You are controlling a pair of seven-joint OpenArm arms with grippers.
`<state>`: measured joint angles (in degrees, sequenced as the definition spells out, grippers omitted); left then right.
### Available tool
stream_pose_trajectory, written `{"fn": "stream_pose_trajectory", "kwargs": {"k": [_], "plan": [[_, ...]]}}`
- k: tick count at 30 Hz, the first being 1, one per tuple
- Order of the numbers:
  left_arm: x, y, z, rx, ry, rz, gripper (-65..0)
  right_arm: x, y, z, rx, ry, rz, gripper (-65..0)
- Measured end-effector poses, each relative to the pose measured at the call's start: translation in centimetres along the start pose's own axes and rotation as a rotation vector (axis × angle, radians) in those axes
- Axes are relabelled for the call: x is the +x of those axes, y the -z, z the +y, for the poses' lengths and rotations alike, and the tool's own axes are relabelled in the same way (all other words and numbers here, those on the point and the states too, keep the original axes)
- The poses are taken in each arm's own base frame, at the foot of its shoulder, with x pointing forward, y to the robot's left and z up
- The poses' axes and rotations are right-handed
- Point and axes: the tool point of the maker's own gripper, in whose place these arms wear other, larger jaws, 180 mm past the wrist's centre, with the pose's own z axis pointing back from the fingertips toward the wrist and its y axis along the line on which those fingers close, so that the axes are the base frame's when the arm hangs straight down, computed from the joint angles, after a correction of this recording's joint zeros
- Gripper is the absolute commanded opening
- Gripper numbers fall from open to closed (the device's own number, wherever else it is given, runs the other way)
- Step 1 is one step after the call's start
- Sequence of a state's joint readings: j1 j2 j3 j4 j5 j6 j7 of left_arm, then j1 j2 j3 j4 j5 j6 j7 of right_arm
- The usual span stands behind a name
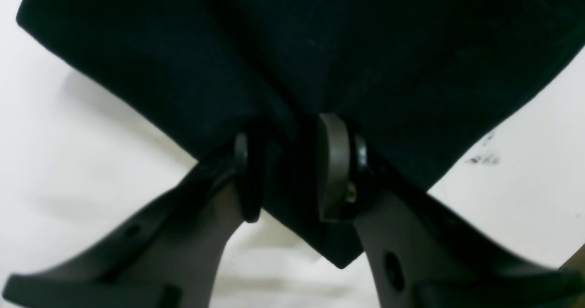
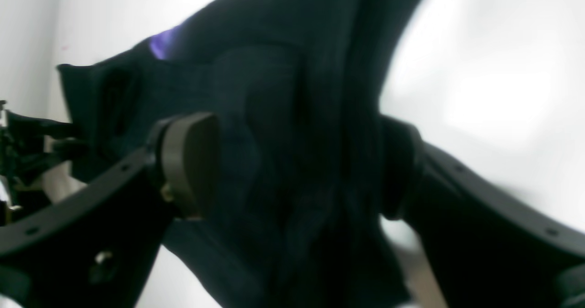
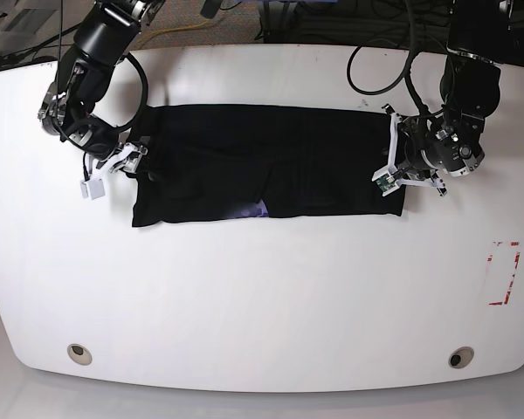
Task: Fold the T-shirt properly
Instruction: 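Grasp both short ends of the folded shirt with both grippers, then lift and fold the shirt ends together toward the middle with both grippers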
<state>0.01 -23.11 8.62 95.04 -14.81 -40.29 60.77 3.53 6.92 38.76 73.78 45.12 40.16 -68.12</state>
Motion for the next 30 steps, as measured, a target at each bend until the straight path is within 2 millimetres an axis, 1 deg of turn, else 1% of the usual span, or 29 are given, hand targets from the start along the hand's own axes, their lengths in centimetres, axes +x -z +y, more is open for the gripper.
{"fn": "stream_pose_trajectory", "kwargs": {"k": [4,5,6,7,9,10,11,12,14,17,18,20,22,25,26,28,30], "plan": [[-0.4,0.4,0.0,-0.009,-0.016,0.009,-48.5,-0.5,1.4,1.6,0.039,-0.048,0.045,-17.9],[-0.6,0.5,0.0,-0.012,-0.020,0.013,-48.5,-0.6,1.7,1.9,0.045,-0.053,0.048,-19.0],[-0.5,0.6,0.0,-0.016,-0.028,0.007,-48.5,-0.5,1.9,2.2,0.052,-0.057,0.045,-21.6],[-0.5,0.6,0.1,-0.018,-0.033,0.006,-48.5,-0.5,2.0,2.3,0.054,-0.058,0.041,-26.3],[-0.6,0.7,0.3,-0.017,-0.037,0.007,-48.3,-0.6,2.0,2.2,0.050,-0.054,0.038,-43.6],[-0.5,0.7,0.3,-0.017,-0.038,0.004,-48.3,-0.8,1.9,1.9,0.037,-0.056,0.045,-53.6],[-0.3,0.8,0.2,-0.017,-0.039,0.002,-48.2,-1.0,1.9,1.6,0.027,-0.053,0.053,-58.5],[-0.1,0.9,0.2,-0.015,-0.041,-0.002,-48.2,-1.2,1.8,1.3,0.016,-0.049,0.063,-65.0],[0.6,1.1,0.0,-0.015,-0.045,-0.021,-48.2,-1.6,1.5,0.8,-0.001,-0.053,0.085,-65.0],[1.7,1.6,-0.3,-0.005,-0.040,-0.037,-48.2,-1.0,0.6,0.6,-0.031,-0.100,0.083,-65.0],[2.1,1.8,-0.6,0.001,-0.039,-0.039,-48.2,-0.3,-0.1,0.7,-0.046,-0.131,0.076,-65.0],[3.1,2.3,-0.9,0.019,-0.032,-0.043,-48.3,0.9,-1.5,1.2,-0.075,-0.204,0.057,-65.0],[4.5,2.7,-1.3,0.033,-0.027,-0.057,-48.3,2.1,-3.0,1.8,-0.097,-0.278,0.032,-65.0],[6.6,3.3,-2.6,0.035,-0.033,-0.076,-48.2,3.3,-4.8,2.4,-0.156,-0.338,0.016,-65.0],[6.9,3.4,-2.8,0.037,-0.032,-0.075,-48.2,3.2,-5.3,2.5,-0.165,-0.356,0.021,-65.0],[8.5,3.8,-4.1,0.023,-0.036,-0.097,-48.2,3.8,-6.1,3.2,-0.183,-0.406,0.025,-65.0],[9.4,4.0,-4.8,0.012,-0.042,-0.111,-48.2,4.1,-6.4,3.6,-0.197,-0.434,0.031,-65.0]]}}
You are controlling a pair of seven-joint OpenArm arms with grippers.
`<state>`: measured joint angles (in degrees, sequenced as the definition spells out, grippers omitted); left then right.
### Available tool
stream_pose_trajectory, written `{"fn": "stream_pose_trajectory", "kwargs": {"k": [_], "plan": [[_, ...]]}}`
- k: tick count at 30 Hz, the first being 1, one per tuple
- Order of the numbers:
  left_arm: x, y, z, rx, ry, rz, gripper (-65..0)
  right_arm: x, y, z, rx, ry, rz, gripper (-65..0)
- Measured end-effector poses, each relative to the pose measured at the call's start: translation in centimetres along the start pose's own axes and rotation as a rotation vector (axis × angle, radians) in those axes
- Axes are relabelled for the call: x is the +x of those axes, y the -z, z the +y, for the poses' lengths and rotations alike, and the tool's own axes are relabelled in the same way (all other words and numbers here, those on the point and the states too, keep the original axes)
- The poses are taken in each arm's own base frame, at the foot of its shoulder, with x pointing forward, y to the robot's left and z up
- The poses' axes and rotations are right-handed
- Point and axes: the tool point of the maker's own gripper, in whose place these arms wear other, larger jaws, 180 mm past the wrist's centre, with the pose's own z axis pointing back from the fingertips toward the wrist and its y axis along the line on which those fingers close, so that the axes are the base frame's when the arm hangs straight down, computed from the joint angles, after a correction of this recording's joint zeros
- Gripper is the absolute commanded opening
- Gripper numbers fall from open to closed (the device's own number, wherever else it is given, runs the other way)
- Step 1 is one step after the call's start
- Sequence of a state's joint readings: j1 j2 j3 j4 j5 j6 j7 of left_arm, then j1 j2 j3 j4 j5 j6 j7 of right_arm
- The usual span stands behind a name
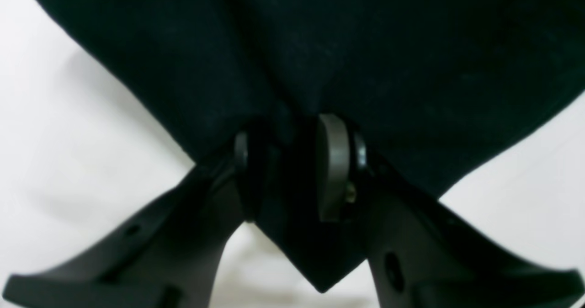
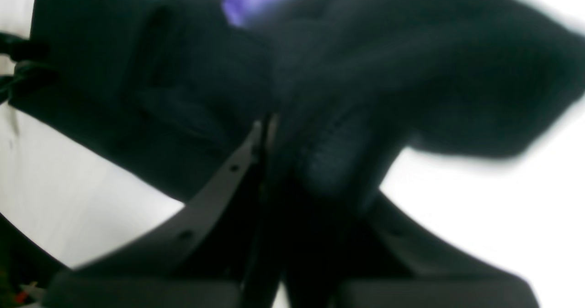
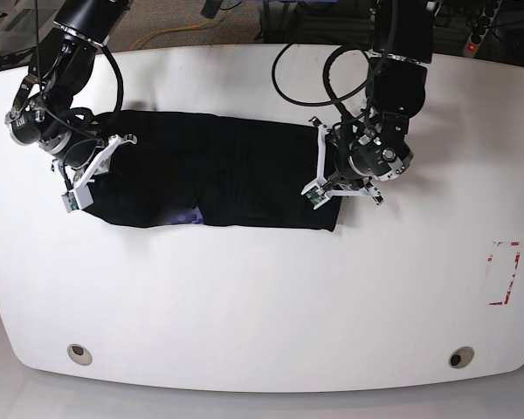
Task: Fold the T-shirt properly
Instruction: 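Lift and fold the shirt ends together toward the middle with both grippers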
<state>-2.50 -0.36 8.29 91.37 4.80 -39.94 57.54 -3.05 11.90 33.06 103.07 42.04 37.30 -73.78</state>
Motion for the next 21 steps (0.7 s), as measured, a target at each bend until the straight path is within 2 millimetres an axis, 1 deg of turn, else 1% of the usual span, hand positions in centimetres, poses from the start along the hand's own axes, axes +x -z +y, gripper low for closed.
{"fn": "stream_pose_trajectory", "kwargs": {"k": [4,6,7,9,11,13,15,18,21], "plan": [[1.5,0.4,-1.5,-0.023,-0.015,-0.025,-48.2,2.5,-1.3,1.3,-0.007,-0.082,-0.065,-65.0],[1.9,0.5,-2.0,-0.032,-0.021,-0.031,-48.2,3.7,-1.2,2.9,0.058,-0.096,-0.110,-65.0],[2.0,0.7,-2.3,-0.040,-0.022,-0.031,-48.2,4.0,-0.8,4.1,0.104,-0.109,-0.116,-65.0],[2.2,1.0,-2.9,-0.054,-0.001,-0.021,-48.3,4.7,-0.1,5.7,0.151,-0.136,-0.118,-65.0],[3.0,1.6,-3.8,-0.084,0.016,-0.034,-48.3,5.2,0.6,7.5,0.204,-0.161,-0.123,-65.0],[3.3,1.9,-4.0,-0.100,0.012,-0.045,-48.5,5.8,1.5,9.1,0.253,-0.170,-0.132,-65.0],[3.6,2.1,-4.1,-0.108,0.007,-0.065,-48.5,5.7,3.0,10.8,0.311,-0.167,-0.110,-65.0],[4.2,2.1,-4.4,-0.116,-0.003,-0.117,-48.5,5.7,5.0,12.6,0.387,-0.147,-0.094,-65.0],[4.3,2.1,-4.3,-0.117,-0.006,-0.121,-48.5,5.7,6.9,14.7,0.472,-0.127,-0.105,-65.0]]}}
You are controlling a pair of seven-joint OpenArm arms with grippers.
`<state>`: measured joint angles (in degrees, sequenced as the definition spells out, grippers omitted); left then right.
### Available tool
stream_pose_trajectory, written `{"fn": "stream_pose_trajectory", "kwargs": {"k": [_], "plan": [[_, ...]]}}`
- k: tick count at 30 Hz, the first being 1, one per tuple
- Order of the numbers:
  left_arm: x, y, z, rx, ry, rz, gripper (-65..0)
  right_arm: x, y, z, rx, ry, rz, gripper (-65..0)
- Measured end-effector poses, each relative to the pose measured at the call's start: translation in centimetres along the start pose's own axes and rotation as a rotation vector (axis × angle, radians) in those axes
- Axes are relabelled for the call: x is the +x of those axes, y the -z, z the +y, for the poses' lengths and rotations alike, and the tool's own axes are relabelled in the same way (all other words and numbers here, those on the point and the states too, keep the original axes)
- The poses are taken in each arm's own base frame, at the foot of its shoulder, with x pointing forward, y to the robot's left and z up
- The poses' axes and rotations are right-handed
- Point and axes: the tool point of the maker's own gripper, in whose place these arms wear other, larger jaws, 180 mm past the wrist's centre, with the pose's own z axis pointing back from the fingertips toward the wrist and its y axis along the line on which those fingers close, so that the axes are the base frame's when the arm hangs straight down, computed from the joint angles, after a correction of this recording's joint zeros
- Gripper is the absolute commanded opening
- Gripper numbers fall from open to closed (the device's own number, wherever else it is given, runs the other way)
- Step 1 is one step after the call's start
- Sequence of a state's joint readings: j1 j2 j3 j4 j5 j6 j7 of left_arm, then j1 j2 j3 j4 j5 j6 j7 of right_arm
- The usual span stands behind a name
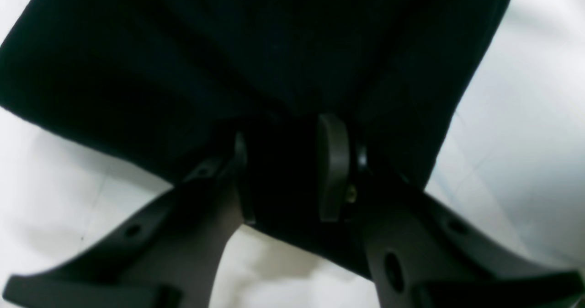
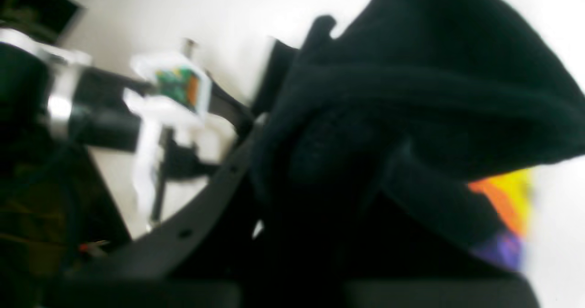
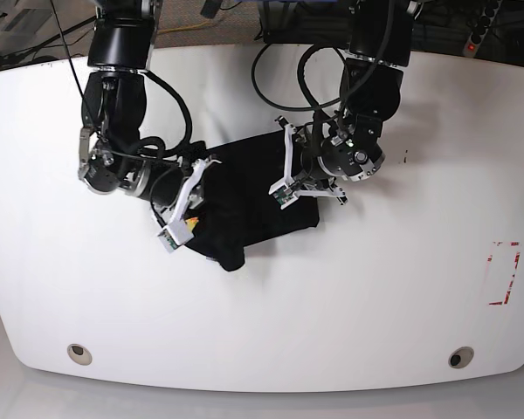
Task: Fold the T-shirt properly
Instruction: 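Lift and fold the shirt ends together toward the middle with both grippers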
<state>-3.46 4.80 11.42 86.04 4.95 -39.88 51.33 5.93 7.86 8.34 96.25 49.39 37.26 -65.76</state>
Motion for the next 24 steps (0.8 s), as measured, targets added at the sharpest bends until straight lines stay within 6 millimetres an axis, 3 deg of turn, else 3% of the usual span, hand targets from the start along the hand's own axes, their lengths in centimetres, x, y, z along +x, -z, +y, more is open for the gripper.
{"fn": "stream_pose_trajectory", "kwargs": {"k": [6,12,15,22,24], "plan": [[0.1,0.0,-0.1,-0.003,-0.002,-0.004,-48.5,-0.7,3.0,-0.3,0.058,0.043,0.028,-65.0],[0.4,-0.3,0.1,0.008,0.005,-0.012,-47.9,-1.0,3.8,-1.6,0.011,0.010,0.069,-38.0],[0.6,-1.4,0.8,0.045,0.000,-0.015,-45.0,-1.0,3.9,-1.9,-0.010,-0.010,0.081,-29.2],[5.4,-6.4,2.9,0.125,0.028,-0.218,-35.3,-1.5,4.3,-1.6,-0.007,-0.035,0.111,-26.5],[5.5,-7.7,3.6,0.153,0.023,-0.249,-35.4,-1.7,4.8,-1.0,0.009,-0.048,0.126,-26.5]]}}
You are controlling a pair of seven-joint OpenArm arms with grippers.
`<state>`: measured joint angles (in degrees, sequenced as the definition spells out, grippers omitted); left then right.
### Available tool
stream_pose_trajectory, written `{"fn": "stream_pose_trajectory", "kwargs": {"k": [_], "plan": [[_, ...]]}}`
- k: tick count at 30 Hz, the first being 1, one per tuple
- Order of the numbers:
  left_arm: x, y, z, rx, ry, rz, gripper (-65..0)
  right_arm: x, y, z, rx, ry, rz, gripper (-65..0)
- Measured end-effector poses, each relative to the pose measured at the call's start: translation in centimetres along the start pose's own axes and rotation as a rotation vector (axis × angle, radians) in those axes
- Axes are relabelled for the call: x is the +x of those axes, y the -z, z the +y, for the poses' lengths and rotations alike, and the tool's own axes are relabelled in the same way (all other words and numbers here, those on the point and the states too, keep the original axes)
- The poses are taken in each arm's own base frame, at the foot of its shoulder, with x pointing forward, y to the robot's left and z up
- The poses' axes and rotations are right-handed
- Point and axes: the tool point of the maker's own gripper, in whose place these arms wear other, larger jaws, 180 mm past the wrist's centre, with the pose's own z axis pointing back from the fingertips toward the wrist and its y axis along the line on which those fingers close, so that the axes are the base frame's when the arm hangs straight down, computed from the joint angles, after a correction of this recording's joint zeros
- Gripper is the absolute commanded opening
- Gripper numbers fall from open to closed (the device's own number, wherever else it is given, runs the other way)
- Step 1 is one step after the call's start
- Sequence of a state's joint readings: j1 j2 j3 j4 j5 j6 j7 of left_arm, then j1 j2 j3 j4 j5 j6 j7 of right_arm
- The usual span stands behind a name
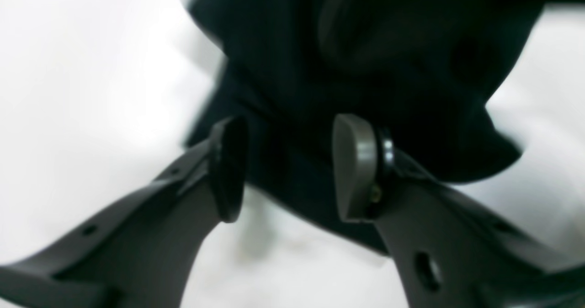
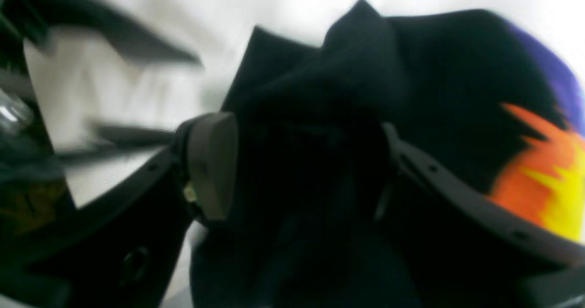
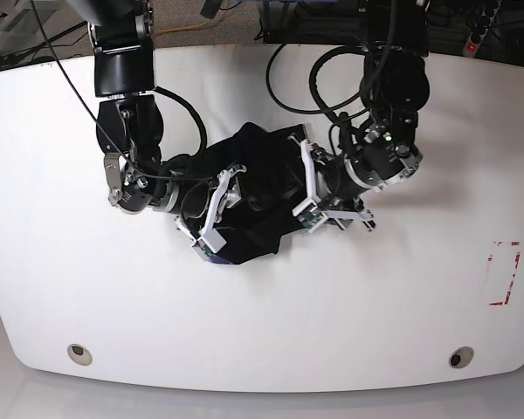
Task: Fold the T-shirt properly
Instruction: 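Lift and fold the shirt ends together toward the middle with both grippers, then regrasp the bundled shirt edges with both grippers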
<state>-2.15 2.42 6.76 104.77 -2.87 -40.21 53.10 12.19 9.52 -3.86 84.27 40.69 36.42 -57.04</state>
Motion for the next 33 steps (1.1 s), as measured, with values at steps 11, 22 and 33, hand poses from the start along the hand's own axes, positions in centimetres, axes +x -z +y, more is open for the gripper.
{"fn": "stream_pose_trajectory", "kwargs": {"k": [11,22,33], "plan": [[-10.1,-10.7,10.8,0.351,-0.082,0.192,-35.7,0.4,4.3,5.2,0.091,0.042,-0.009,-26.6],[-14.5,-16.2,14.0,0.418,-0.072,0.297,-35.7,4.6,1.0,5.0,0.043,-0.041,-0.136,-27.0],[-13.7,-14.7,12.8,0.374,-0.062,0.275,-35.7,2.1,0.1,1.0,-0.033,-0.013,-0.057,-27.0]]}}
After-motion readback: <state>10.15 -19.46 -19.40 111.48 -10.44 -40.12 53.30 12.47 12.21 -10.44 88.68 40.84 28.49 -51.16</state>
